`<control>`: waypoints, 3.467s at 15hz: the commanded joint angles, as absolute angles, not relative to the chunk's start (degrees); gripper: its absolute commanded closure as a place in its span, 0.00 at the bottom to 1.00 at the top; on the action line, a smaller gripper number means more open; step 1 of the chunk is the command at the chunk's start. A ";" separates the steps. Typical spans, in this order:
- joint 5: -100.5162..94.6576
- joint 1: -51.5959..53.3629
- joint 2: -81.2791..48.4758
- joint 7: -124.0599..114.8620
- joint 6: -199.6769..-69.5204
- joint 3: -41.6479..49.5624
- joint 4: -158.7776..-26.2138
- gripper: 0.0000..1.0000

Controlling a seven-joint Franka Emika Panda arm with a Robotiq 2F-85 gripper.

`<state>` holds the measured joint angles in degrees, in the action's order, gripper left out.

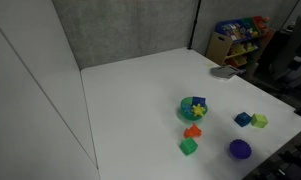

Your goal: Remove the yellow microbe shaped toy from the green bowl and place it on the table

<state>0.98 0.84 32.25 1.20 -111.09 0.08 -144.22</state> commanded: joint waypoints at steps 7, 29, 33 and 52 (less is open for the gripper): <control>2.46 2.48 19.43 0.04 -121.02 -1.91 -139.66 0.00; -4.50 7.14 -19.56 -12.56 -139.23 -2.68 -122.64 0.00; -5.82 8.03 -24.55 -13.40 -141.08 -1.18 -119.72 0.00; -5.25 10.57 -33.40 -13.55 -143.40 1.58 -116.11 0.82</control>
<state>-4.76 10.07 -33.97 -11.88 -143.97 0.65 -116.68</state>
